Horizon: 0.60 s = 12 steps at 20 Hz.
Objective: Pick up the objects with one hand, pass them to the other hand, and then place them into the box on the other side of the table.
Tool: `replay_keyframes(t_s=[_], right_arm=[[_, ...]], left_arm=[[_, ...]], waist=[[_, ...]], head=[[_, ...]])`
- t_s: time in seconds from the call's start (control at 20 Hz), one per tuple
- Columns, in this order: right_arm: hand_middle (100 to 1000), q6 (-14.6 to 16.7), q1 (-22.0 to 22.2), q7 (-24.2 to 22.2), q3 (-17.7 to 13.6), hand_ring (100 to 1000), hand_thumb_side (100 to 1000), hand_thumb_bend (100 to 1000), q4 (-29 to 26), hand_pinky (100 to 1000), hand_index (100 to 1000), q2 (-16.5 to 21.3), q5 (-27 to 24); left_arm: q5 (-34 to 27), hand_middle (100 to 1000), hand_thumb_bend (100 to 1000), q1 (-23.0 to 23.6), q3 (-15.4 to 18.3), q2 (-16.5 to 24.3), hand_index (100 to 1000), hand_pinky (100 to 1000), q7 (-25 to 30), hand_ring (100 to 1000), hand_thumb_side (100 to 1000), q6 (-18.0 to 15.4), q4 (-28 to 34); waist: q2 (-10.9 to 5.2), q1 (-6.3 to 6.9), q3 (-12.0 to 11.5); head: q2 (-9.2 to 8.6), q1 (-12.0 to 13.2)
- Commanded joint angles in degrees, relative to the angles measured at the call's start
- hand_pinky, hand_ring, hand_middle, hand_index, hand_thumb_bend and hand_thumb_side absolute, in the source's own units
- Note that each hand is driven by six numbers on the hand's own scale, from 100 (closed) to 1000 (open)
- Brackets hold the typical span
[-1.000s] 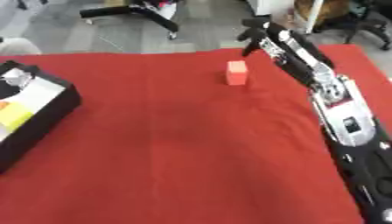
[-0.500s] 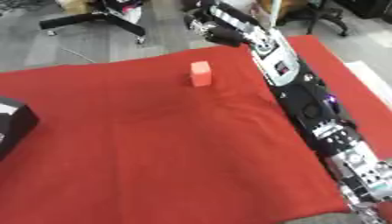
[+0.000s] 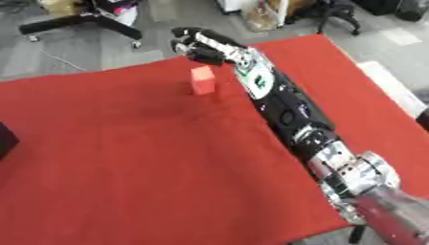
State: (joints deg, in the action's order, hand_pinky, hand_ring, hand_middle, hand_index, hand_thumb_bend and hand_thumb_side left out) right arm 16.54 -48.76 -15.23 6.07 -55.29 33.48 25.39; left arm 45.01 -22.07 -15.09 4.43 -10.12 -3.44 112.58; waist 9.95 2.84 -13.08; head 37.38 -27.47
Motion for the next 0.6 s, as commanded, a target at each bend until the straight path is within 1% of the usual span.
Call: replay_keyframes(t_s=[0.05,0.15,0.25,0.3,0.35,0.4,0.5,0.6], right_arm=[[976,0.6,-1.9,2.6,1.1,958,1000,100,3.5,910,1000,1.3,2.7],[982,0.9,-2.2,4.1,2.3,966,1000,100,6.0,913,1000,1.4,4.2],[988,1.3,-2.7,5.7,3.4,977,966,100,8.5,917,1000,1.4,5.8],[989,1.4,-3.0,6.5,4.0,982,926,100,9.8,919,1000,1.4,6.6],[990,1.4,-3.2,7.3,4.5,983,922,100,10.9,920,1000,1.5,7.4],[995,1.2,-3.3,8.2,5.0,995,875,100,11.8,925,1000,1.6,8.3],[995,0.4,-3.4,10.0,6.1,1000,865,100,13.3,927,1000,1.7,10.1],[992,-0.3,-3.3,11.6,7.1,998,821,100,14.4,926,1000,1.6,11.7]], left_arm=[[-2.7,572,428,-0.5,0.2,0.7,779,738,2.6,556,851,0.3,2.0],[-4.3,571,422,-0.6,0.7,0.8,780,738,4.1,555,860,0.2,2.0],[-5.8,570,416,-0.8,1.1,0.9,780,738,5.7,555,867,0.1,2.0],[-6.6,569,413,-0.9,1.3,0.9,781,738,6.5,554,870,-0.1,2.0],[-7.5,569,413,-1.1,1.5,0.9,781,739,7.1,554,871,-0.2,2.0],[-8.3,569,411,-1.2,1.7,1.0,782,739,7.7,554,872,-0.3,2.0],[-10.1,568,408,-1.2,2.1,1.4,782,739,8.6,553,877,-0.6,2.0],[-11.7,568,407,-1.2,2.6,1.6,782,738,9.1,553,877,-0.6,2.0]], waist=[[-0.59,-0.29,-0.3],[-0.51,-0.34,-0.5],[-0.36,-0.39,-0.7],[-0.26,-0.38,-0.9],[-0.17,-0.35,-1.2],[-0.05,-0.31,-1.4],[0.13,-0.28,-1.7],[0.24,-0.34,-1.9]], head=[[-0.84,-0.5],[-0.98,-0.5],[-1.33,-0.6],[-1.58,-0.7],[-1.79,-0.9],[-2.02,-1.1],[-2.37,-1.4],[-2.45,-1.7]])
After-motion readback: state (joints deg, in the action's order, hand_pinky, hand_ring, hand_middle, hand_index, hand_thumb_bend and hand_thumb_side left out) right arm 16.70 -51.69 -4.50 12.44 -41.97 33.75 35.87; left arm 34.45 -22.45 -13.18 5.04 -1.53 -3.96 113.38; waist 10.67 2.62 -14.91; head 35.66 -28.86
